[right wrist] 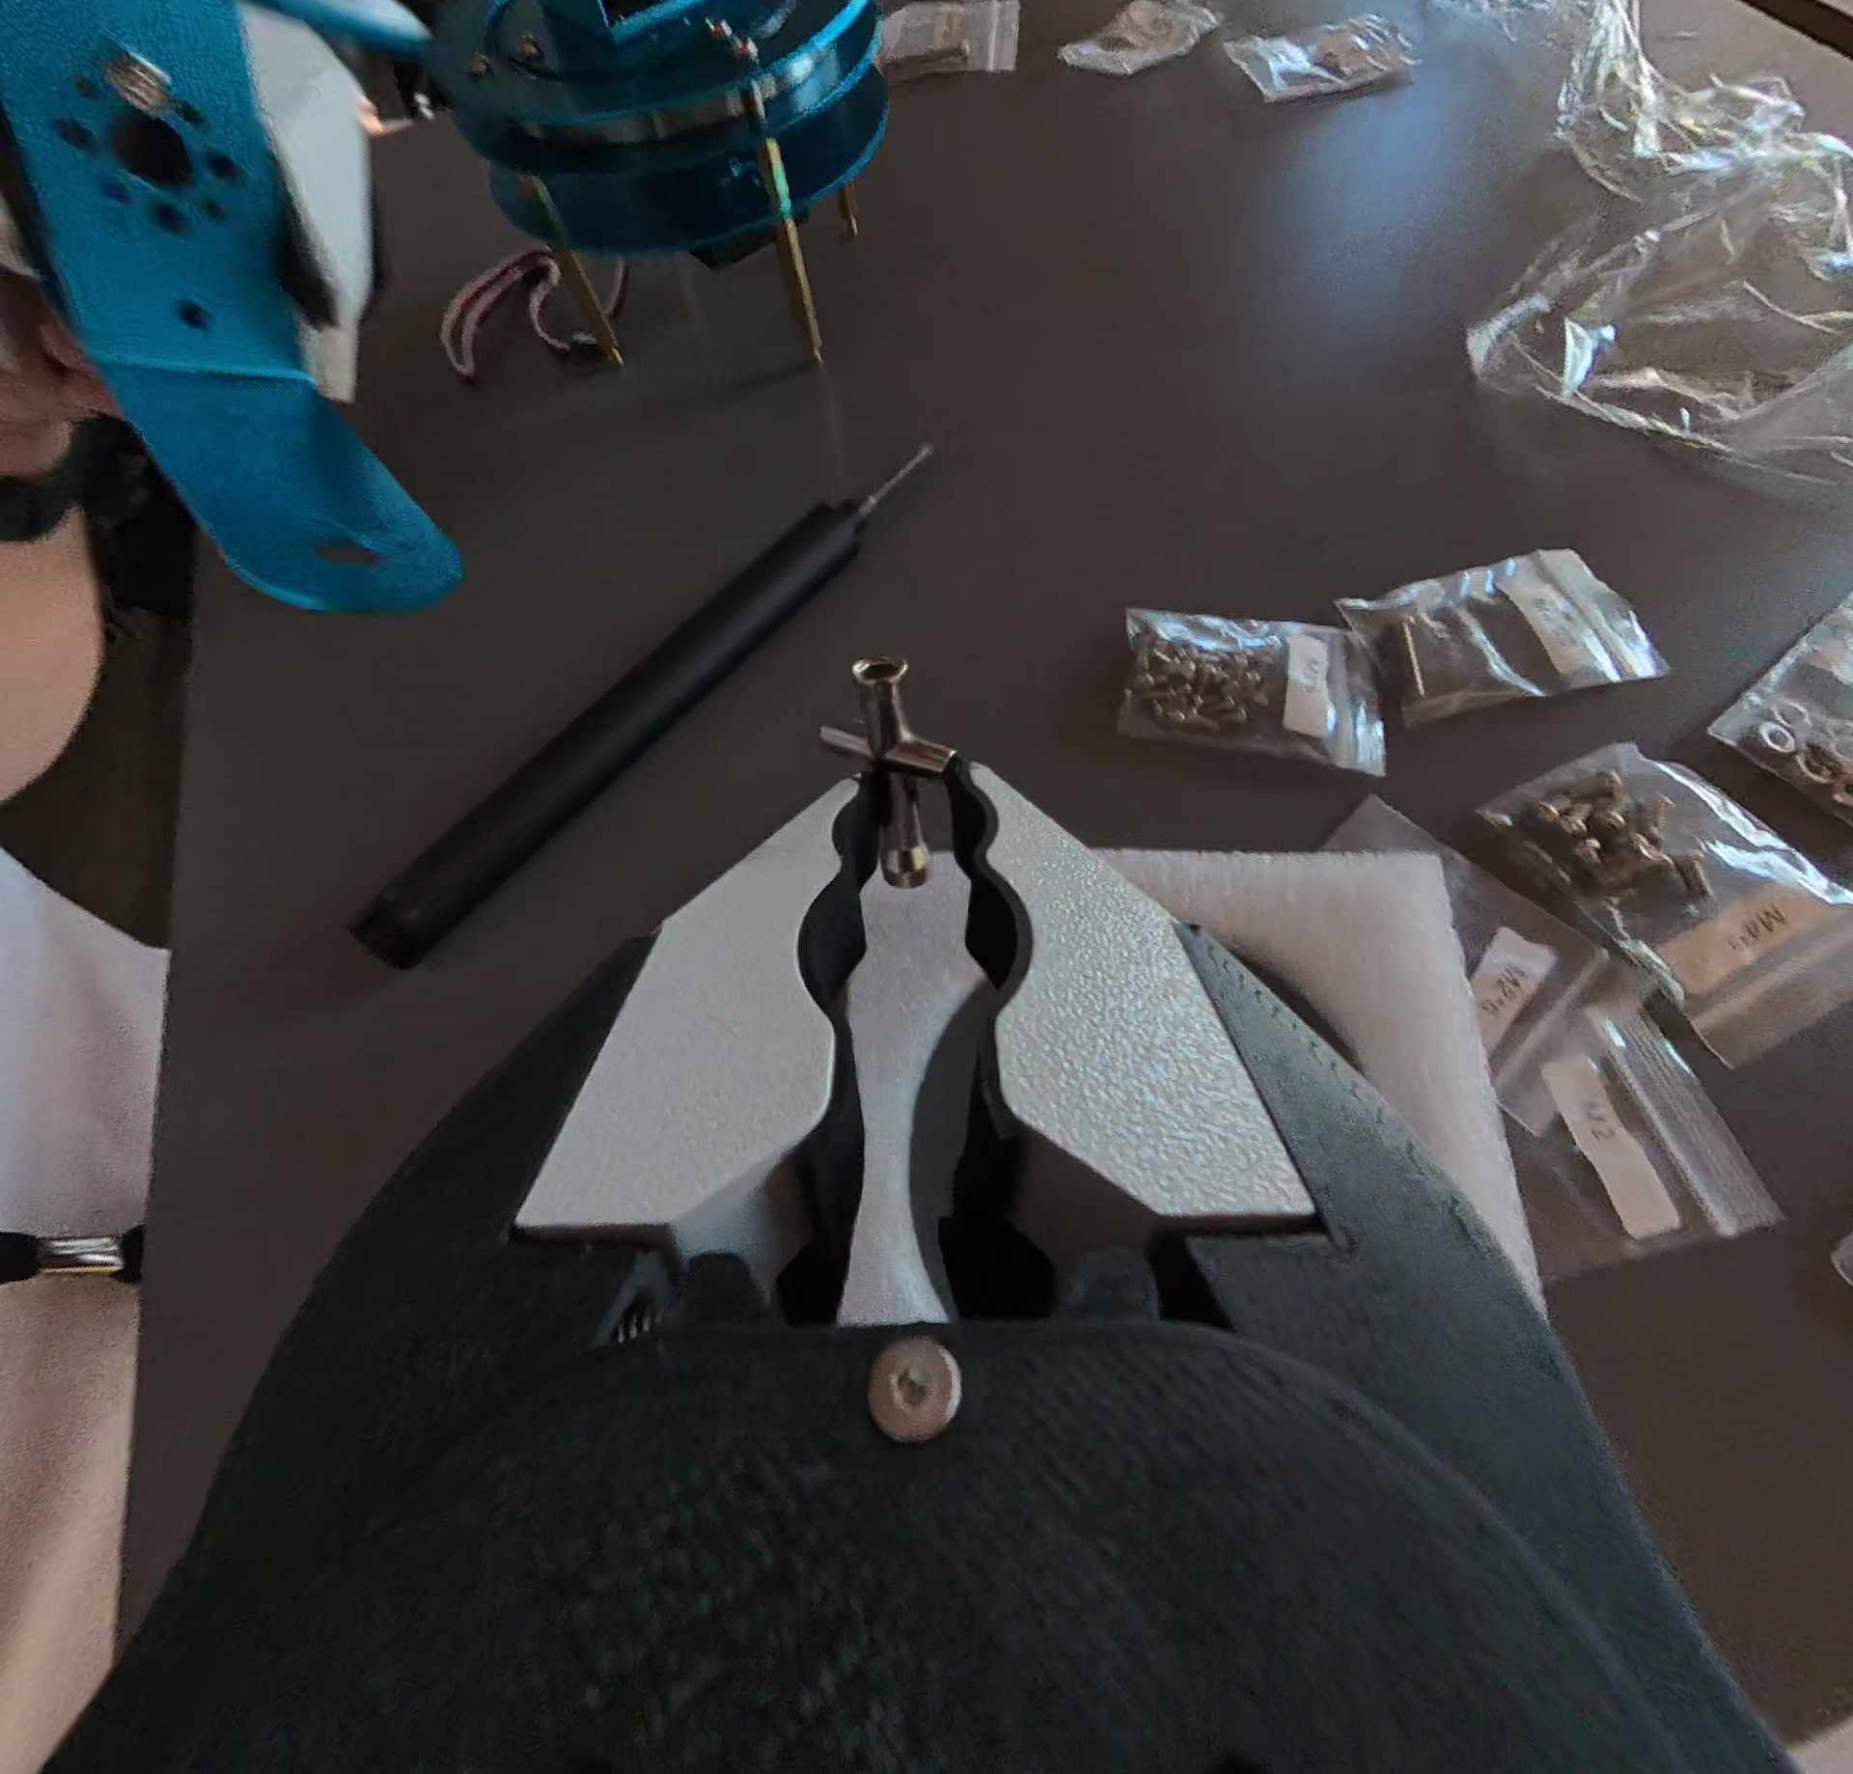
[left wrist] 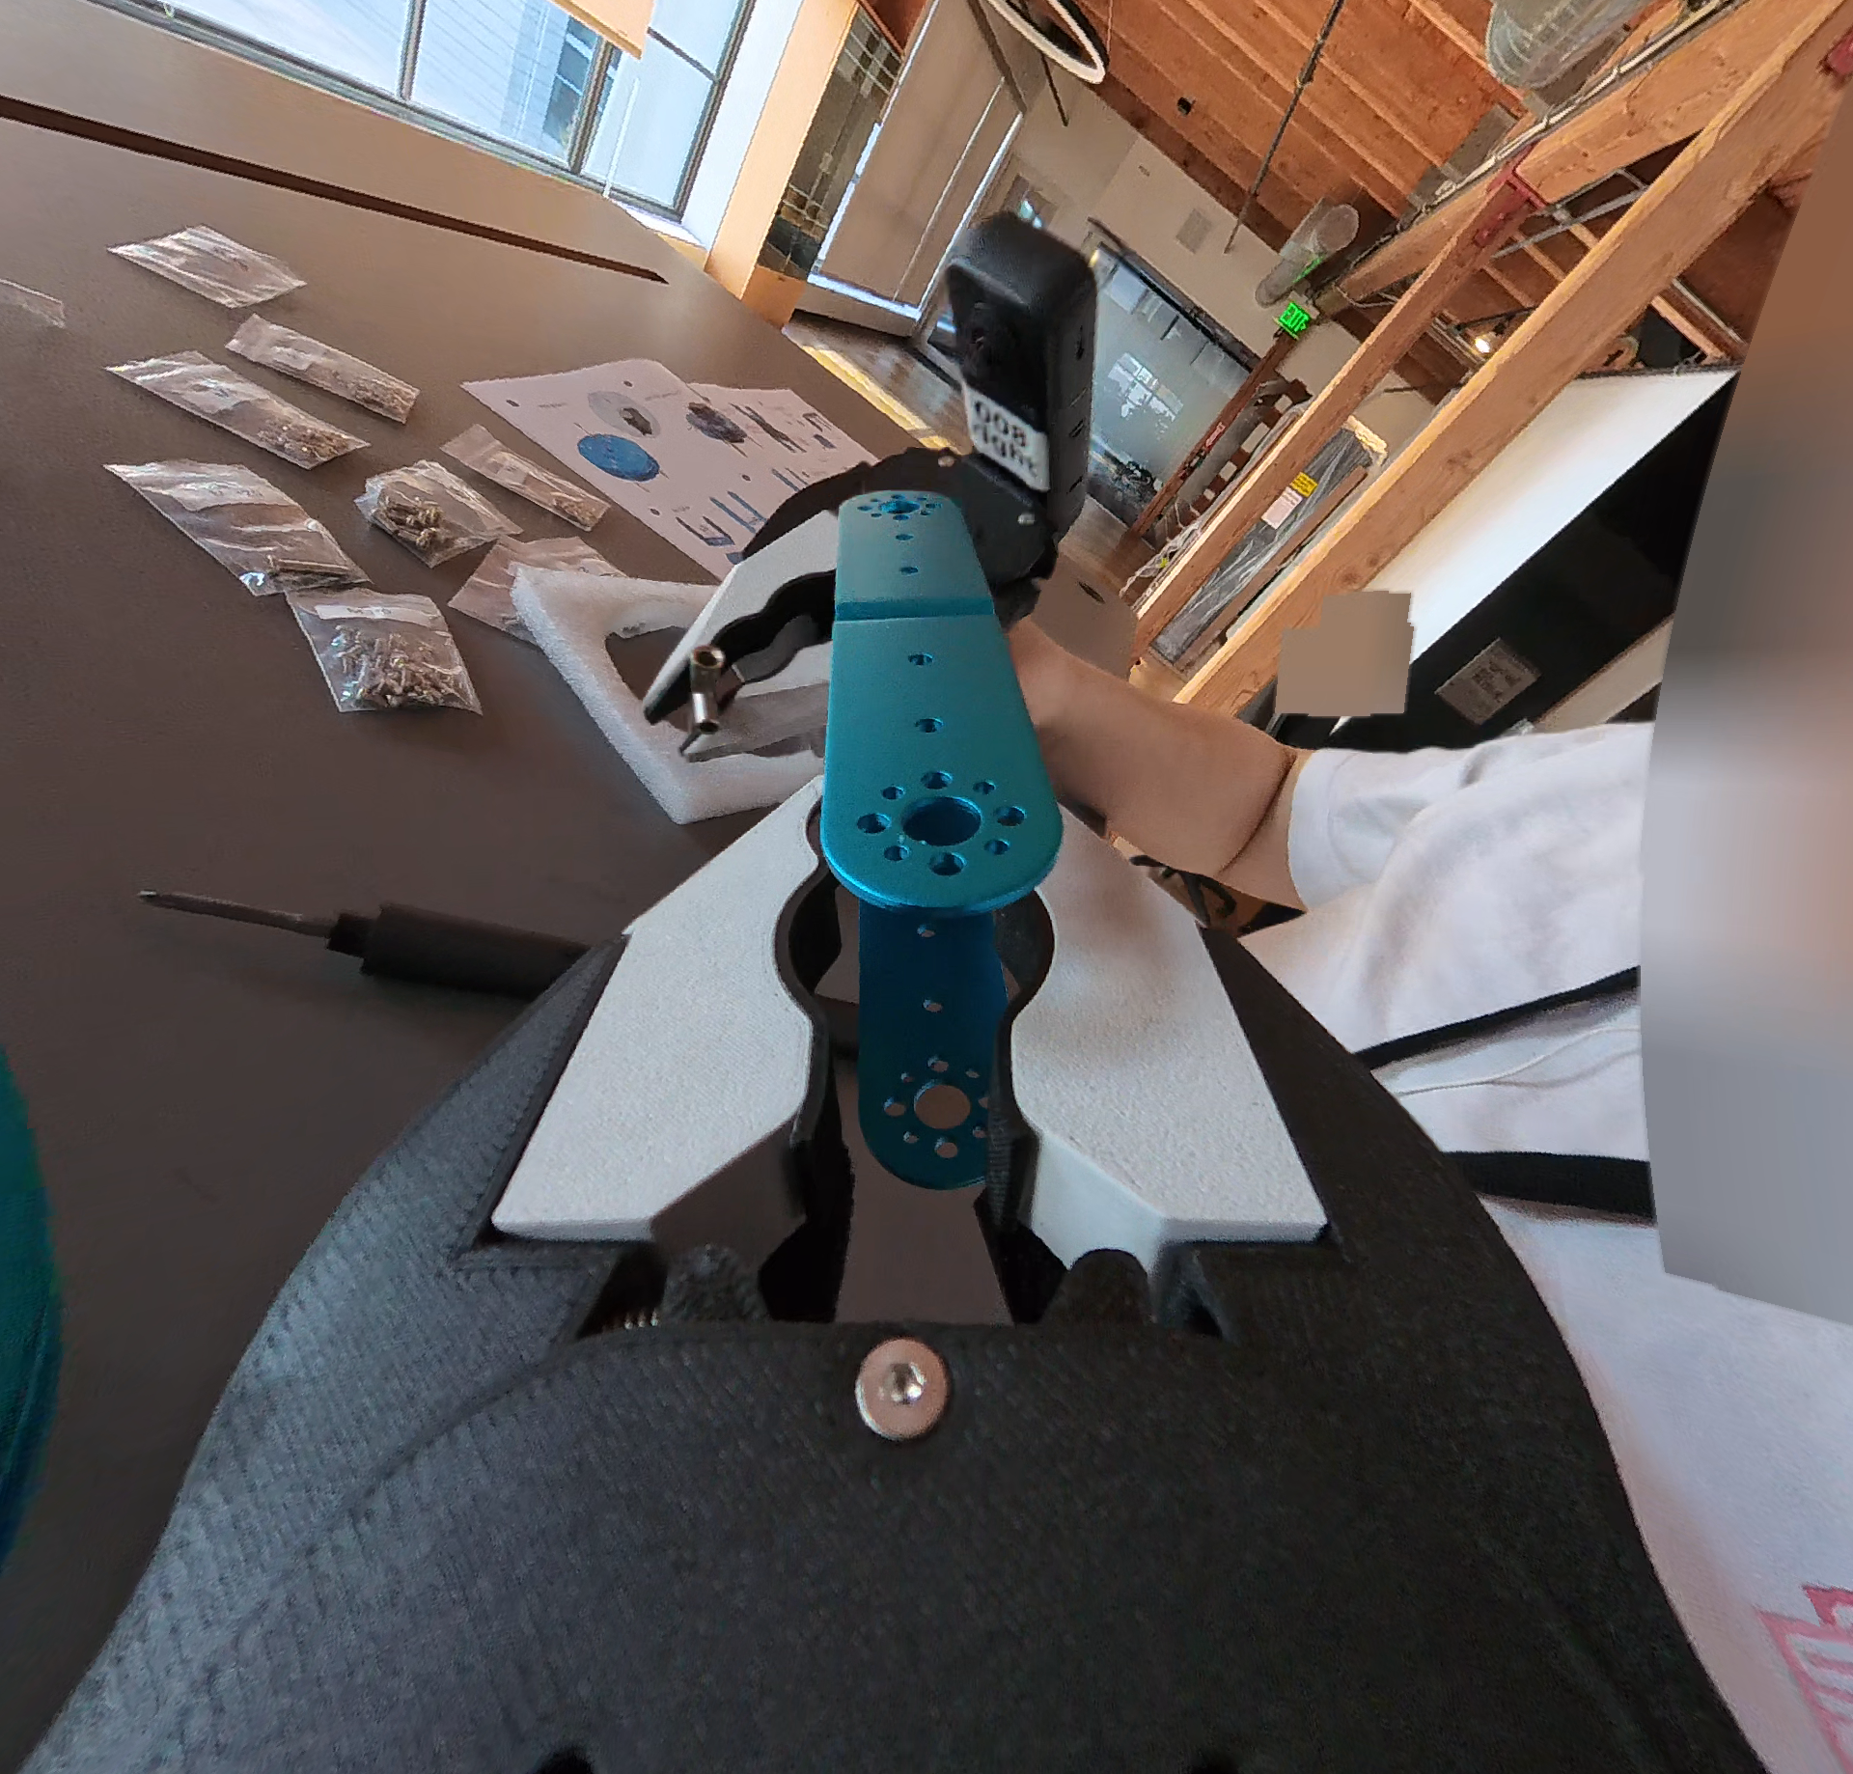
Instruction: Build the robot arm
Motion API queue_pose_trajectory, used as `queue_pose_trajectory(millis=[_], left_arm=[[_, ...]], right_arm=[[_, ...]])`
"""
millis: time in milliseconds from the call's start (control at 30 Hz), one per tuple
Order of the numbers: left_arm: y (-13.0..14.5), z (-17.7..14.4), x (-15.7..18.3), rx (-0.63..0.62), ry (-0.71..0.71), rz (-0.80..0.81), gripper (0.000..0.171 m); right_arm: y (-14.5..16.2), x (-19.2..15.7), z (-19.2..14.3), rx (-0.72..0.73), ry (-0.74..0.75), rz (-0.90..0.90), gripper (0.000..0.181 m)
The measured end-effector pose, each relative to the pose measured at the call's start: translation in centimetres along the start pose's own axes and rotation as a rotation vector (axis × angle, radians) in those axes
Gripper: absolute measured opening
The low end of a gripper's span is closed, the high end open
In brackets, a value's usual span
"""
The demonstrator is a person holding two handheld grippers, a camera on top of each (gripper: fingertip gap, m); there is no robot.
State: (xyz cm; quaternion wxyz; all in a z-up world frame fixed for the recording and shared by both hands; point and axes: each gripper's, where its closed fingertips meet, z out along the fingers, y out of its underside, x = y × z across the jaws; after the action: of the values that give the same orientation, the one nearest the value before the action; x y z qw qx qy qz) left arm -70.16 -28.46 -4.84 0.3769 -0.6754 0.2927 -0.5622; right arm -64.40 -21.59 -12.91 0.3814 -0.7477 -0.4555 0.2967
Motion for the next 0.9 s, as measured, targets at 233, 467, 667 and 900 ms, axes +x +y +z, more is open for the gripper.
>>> queue_pose_trajectory(millis=[233, 467, 667, 900], left_arm=[[1.1, 3.7, -2.1, -0.162, 0.012, -0.09, 0.025], [1.6, 7.7, -2.3, -0.223, 0.099, -0.182, 0.025], [2.3, 9.2, -2.4, -0.203, 0.124, -0.221, 0.025], [1.9, 9.6, -1.5, -0.166, 0.196, -0.242, 0.025]], right_arm=[[0.2, 0.4, -4.4, -0.202, 0.259, -0.467, 0.013], [-1.2, 0.4, -7.0, -0.237, 0.505, -0.723, 0.007], [-0.3, -0.5, -6.2, -0.304, 0.506, -0.684, 0.007], [-1.0, 0.7, -6.6, -0.367, 0.692, -0.788, 0.007]])
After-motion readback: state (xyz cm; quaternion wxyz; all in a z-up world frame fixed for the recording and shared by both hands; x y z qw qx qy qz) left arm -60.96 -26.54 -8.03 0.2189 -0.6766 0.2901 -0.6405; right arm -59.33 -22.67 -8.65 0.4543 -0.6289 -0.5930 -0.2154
